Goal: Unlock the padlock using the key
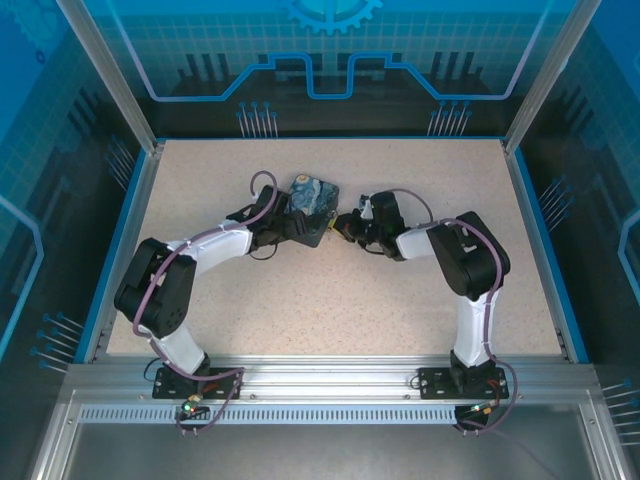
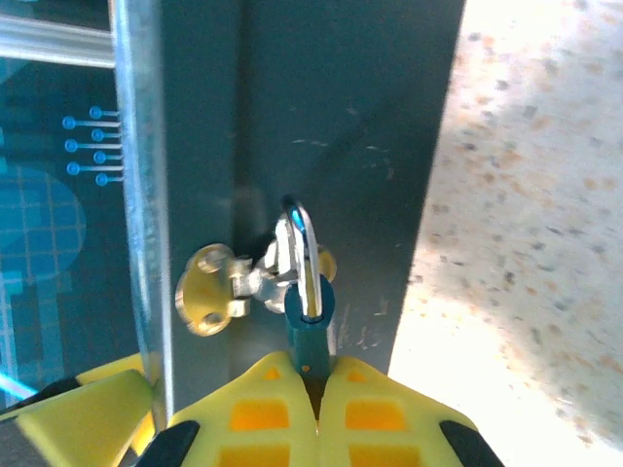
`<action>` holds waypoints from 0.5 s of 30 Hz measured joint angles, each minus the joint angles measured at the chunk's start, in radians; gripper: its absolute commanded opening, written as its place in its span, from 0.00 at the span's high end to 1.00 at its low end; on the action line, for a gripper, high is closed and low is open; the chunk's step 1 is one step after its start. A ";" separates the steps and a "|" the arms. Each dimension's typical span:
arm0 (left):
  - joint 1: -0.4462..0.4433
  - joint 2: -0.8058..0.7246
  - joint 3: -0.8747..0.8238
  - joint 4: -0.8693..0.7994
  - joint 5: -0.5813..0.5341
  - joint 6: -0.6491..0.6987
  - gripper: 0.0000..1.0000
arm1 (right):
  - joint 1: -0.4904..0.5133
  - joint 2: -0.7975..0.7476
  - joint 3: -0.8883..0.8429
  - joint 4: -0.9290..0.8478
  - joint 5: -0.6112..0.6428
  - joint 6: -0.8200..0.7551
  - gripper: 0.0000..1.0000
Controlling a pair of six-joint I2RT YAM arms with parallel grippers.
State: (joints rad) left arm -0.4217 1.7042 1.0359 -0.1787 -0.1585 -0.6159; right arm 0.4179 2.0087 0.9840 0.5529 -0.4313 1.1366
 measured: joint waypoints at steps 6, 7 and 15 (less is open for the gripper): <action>0.000 0.008 0.012 -0.007 0.000 0.001 0.18 | -0.019 -0.004 0.057 -0.167 -0.017 -0.120 1.00; 0.000 0.010 0.015 -0.007 0.001 0.001 0.18 | -0.022 -0.004 0.060 -0.181 -0.018 -0.132 1.00; 0.000 0.014 0.024 -0.022 0.002 0.001 0.18 | -0.087 -0.004 0.030 -0.106 0.003 -0.097 1.00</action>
State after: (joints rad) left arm -0.4217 1.7180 1.0599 -0.2005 -0.1570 -0.6147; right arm 0.3313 2.0048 1.0142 0.4469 -0.4282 1.0397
